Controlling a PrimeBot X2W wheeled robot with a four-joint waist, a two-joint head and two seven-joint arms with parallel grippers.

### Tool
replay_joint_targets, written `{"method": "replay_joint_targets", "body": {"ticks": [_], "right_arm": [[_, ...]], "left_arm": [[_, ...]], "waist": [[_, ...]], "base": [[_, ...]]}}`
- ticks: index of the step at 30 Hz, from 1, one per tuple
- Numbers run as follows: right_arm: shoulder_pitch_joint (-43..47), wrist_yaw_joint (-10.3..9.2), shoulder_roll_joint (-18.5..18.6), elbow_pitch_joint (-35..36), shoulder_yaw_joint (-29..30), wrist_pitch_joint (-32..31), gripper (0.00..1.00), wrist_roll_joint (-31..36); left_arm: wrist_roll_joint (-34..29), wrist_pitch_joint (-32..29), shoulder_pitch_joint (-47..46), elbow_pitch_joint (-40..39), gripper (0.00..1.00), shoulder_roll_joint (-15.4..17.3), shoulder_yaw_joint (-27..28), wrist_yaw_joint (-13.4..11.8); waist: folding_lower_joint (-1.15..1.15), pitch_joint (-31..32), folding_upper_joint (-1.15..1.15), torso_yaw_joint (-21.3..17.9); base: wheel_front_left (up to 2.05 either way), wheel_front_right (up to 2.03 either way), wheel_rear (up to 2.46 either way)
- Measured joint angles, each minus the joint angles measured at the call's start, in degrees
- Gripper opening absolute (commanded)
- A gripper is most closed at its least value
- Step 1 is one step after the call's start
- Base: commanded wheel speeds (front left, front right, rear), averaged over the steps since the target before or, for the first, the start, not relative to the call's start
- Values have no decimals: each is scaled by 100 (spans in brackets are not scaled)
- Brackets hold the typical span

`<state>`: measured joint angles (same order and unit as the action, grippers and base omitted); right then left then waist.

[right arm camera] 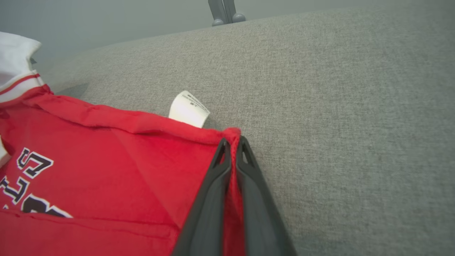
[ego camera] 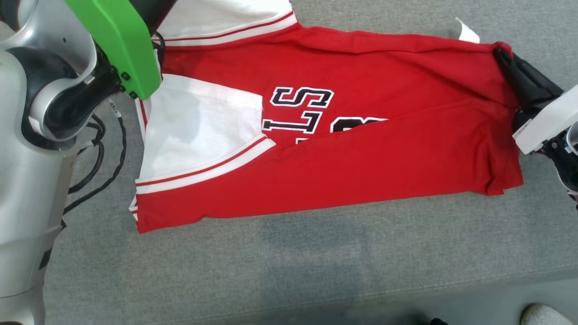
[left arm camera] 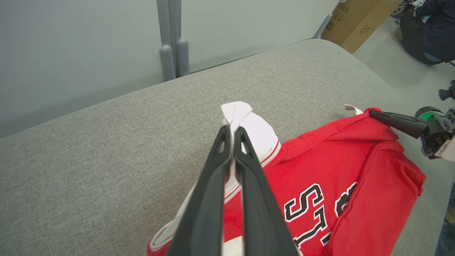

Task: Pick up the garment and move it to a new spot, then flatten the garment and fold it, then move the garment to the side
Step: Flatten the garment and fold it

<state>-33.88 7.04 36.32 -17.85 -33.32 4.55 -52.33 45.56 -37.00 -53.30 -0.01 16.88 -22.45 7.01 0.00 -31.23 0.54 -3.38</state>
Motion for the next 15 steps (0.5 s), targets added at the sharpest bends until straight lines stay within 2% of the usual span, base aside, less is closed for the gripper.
{"method": "replay_joint_targets", "body": {"ticks": [15], "right_arm": [[-319,-58,43,-287,-67,151,0,401]], "left_arm": [[99,260,796,-837,0,14,43,1]], "waist": [[0,90,0,248]], "base": [[0,0,0]]}}
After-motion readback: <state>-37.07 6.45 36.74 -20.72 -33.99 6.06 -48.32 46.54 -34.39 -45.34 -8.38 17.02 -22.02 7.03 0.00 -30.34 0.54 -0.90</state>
